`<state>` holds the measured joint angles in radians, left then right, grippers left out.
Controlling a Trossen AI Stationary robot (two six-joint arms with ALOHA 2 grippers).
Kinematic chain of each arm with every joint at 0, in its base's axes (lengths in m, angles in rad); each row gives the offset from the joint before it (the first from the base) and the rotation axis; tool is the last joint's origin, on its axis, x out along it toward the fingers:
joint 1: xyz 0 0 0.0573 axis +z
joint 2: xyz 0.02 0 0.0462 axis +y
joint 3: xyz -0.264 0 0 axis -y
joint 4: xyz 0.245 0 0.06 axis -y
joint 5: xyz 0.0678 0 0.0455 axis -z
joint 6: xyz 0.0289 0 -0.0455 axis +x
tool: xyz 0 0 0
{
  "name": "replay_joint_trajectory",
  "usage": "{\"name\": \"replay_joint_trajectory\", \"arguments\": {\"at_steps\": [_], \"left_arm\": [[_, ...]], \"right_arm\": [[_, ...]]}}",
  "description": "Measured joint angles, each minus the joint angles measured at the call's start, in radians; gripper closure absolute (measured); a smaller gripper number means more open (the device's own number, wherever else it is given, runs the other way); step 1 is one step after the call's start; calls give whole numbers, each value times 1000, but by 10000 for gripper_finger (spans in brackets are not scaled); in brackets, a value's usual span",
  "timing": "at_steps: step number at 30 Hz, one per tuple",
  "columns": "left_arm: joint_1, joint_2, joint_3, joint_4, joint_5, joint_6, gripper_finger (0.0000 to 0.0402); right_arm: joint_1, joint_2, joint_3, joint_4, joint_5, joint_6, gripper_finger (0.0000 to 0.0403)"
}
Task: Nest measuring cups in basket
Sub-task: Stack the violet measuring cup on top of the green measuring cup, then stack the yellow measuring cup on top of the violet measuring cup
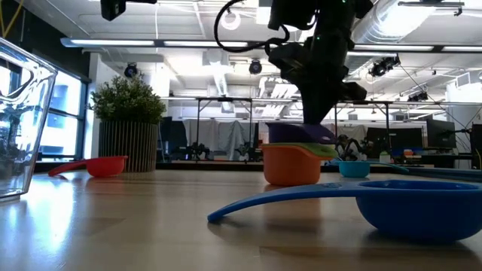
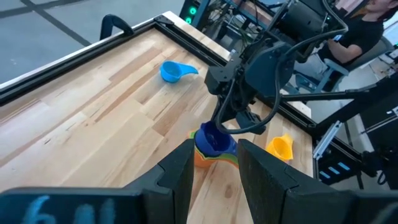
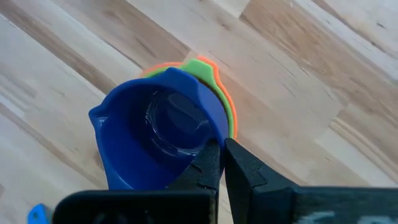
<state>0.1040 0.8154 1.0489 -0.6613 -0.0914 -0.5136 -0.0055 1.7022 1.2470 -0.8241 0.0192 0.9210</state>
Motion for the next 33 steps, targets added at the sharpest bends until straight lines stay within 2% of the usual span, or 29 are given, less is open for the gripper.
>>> {"name": "replay_joint_trajectory", "arguments": {"at_steps": [5, 15, 19, 25, 33], "left_arm": [[0, 0, 0, 0, 0, 1, 287], [0, 0, 0, 0, -1, 2, 287], [0, 0, 0, 0, -1, 2, 287], [0, 0, 0, 0, -1, 2, 287], [0, 0, 0, -1, 1, 13, 287]], "right_arm": [[0, 8, 0, 16, -6, -5, 386], [0, 10, 0, 21, -2, -4, 323], [-3, 6, 0, 22, -55, 5, 307], [12, -33, 1, 43, -97, 74, 304], [128, -118, 2, 58, -12, 247, 304]]}}
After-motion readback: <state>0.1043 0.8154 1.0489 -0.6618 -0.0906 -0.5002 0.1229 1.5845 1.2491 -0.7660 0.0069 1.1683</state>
